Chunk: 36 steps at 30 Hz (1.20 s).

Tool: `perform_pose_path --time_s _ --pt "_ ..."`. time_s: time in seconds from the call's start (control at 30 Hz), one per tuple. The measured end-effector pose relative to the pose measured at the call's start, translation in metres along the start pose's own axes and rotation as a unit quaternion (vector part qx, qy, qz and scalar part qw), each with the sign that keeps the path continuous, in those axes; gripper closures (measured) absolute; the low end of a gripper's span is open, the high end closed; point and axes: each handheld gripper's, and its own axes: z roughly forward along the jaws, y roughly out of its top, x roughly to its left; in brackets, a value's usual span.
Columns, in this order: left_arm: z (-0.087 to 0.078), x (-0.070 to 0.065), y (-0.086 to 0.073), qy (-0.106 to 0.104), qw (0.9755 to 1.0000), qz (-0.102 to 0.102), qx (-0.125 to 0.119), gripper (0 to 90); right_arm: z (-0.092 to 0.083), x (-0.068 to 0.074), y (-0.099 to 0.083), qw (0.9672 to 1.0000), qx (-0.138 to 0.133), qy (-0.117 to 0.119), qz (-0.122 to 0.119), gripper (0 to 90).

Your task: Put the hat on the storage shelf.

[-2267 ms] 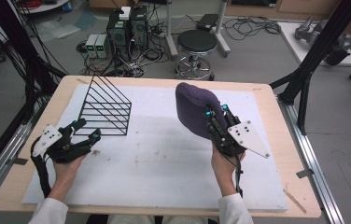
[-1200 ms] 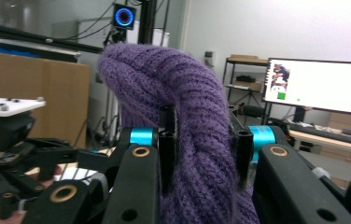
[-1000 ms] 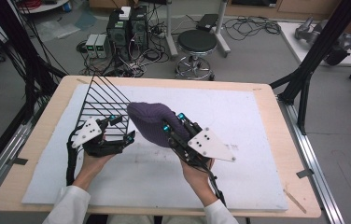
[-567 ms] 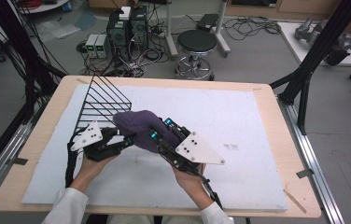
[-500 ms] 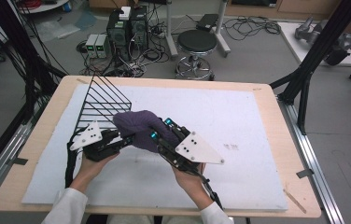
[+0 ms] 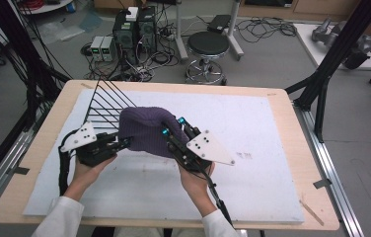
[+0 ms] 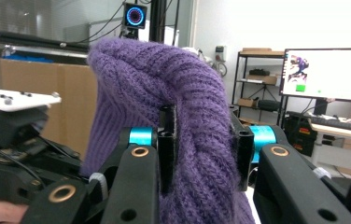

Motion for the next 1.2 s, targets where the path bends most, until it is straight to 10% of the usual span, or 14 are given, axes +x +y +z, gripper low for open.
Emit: perform_pose_path --time_s 0.5,1.2 --pt "-0.037 0.044 0.046 0.064 0.9975 -0.023 -0.022 82.4 0.059 0.019 0.044 0.9997 -0.005 0.019 -0.015 71.4" --pt "-0.063 0.081 0.09 0.098 0.995 -0.017 -0.012 82.3 0.113 0.024 0.067 0.999 -0.019 0.015 0.038 71.4"
